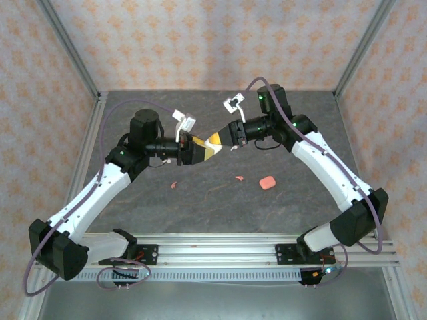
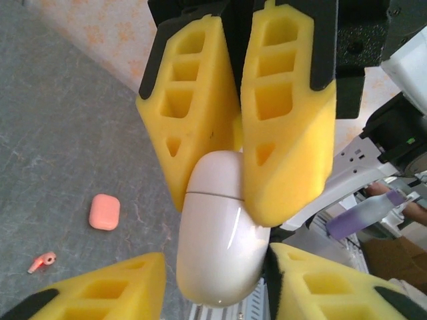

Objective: Insert wireless bluetooth earbuds into charging case

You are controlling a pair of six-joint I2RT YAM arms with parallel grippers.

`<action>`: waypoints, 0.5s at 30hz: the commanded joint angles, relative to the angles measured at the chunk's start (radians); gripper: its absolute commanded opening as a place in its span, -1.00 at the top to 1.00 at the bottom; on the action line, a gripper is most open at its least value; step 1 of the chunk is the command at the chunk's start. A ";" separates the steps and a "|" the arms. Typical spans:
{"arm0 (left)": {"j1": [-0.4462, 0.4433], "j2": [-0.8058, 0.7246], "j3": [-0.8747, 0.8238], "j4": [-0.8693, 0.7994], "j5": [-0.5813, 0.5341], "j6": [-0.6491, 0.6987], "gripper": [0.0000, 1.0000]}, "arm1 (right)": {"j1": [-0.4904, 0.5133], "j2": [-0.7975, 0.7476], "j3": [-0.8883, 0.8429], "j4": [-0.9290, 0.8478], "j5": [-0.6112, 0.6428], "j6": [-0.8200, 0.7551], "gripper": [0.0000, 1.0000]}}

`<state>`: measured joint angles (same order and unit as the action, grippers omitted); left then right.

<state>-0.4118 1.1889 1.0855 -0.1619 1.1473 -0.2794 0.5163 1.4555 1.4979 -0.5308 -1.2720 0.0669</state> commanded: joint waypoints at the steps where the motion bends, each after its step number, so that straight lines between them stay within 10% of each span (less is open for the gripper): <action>1: 0.004 0.009 0.039 0.041 0.007 -0.004 0.32 | 0.009 -0.026 -0.005 0.038 -0.044 0.002 0.92; 9: 0.004 -0.001 0.035 0.056 -0.004 -0.026 0.77 | 0.013 -0.023 -0.026 0.058 -0.047 0.010 0.92; 15: 0.004 -0.026 0.002 0.113 -0.029 -0.074 0.59 | 0.016 -0.023 -0.033 0.079 -0.050 0.034 0.92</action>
<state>-0.4099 1.1866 1.0897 -0.1535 1.1637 -0.3313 0.5144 1.4498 1.4792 -0.4770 -1.2911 0.0750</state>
